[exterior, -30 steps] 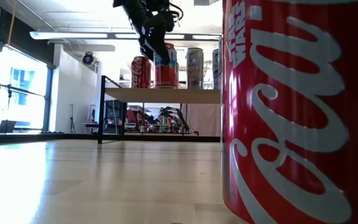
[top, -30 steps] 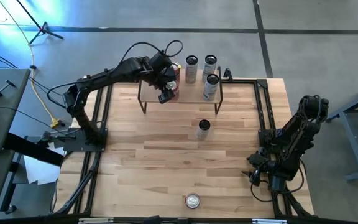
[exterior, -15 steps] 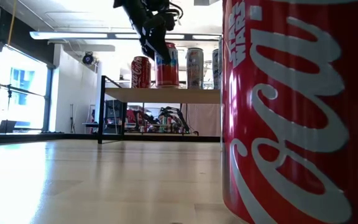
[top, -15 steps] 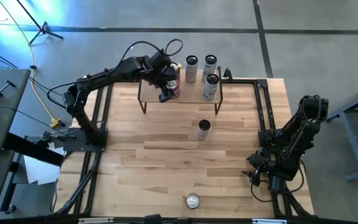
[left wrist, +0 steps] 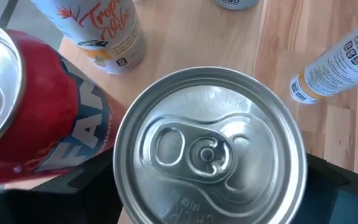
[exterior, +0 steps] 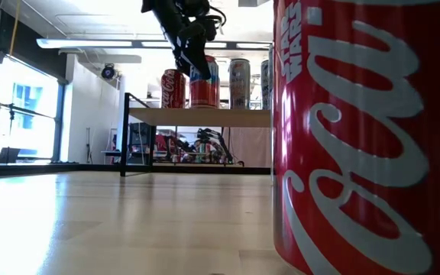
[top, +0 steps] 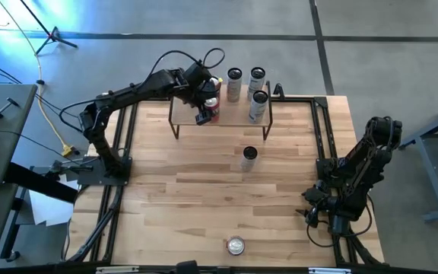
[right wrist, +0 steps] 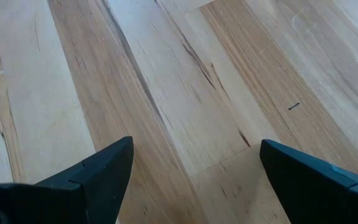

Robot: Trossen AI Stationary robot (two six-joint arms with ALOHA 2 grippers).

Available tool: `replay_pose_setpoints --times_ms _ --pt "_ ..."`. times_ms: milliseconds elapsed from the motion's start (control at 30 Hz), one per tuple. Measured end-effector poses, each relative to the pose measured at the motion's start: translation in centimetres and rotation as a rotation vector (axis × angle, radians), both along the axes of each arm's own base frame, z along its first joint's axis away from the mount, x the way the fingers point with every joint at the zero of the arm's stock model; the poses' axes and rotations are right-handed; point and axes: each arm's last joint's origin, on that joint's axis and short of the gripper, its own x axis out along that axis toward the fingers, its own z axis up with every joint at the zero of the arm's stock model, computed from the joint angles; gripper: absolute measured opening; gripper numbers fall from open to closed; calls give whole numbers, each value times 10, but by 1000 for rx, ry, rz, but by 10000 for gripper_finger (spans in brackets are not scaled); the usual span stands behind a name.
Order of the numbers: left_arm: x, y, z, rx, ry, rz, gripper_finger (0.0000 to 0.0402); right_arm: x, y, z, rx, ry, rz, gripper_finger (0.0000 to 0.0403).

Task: Place canned beverage on shelf
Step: Put the red soda can on the shelf aligned with the red soda can

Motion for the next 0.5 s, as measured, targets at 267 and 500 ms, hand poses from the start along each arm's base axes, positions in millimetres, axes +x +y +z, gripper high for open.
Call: replay_pose_setpoints --times_ms 267,500 --pt "-1 2 0 -4 4 74 326 0 0 0 0 0 0 339" --pt "-3 1 1 -18 9 112 327 0 0 0 0 0 0 339"
